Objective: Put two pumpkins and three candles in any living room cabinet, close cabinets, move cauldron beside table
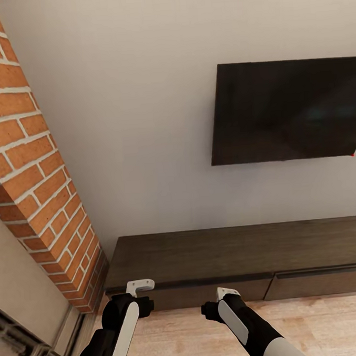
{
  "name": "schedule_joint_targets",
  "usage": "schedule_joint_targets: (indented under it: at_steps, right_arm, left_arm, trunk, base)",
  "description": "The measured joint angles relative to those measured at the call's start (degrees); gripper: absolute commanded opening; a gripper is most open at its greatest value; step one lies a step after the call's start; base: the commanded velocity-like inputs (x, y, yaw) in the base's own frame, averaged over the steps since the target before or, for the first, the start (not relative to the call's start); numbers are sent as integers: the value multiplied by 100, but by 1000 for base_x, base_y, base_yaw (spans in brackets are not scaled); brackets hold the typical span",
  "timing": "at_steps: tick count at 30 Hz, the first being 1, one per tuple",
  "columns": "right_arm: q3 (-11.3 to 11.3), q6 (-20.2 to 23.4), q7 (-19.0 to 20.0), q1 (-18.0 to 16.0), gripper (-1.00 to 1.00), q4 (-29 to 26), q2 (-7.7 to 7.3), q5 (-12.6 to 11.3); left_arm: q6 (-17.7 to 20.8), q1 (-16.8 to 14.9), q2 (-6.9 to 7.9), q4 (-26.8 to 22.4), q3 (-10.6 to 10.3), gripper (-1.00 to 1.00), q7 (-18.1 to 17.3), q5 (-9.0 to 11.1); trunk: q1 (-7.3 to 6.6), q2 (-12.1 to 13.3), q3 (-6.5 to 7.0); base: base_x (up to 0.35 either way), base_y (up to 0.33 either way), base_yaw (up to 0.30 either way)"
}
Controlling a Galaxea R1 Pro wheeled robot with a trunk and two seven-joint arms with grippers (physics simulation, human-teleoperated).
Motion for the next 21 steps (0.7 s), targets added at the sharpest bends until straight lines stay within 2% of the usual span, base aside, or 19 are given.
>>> schedule_joint_targets:
  at_steps: [21]
  right_arm:
    - [1,-6,21,7,100,1,0,3]
  left_arm:
    - [0,0,0,26,0,100,0,0]
  trunk:
    - [-462,843,378]
  base:
    - [0,0,0]
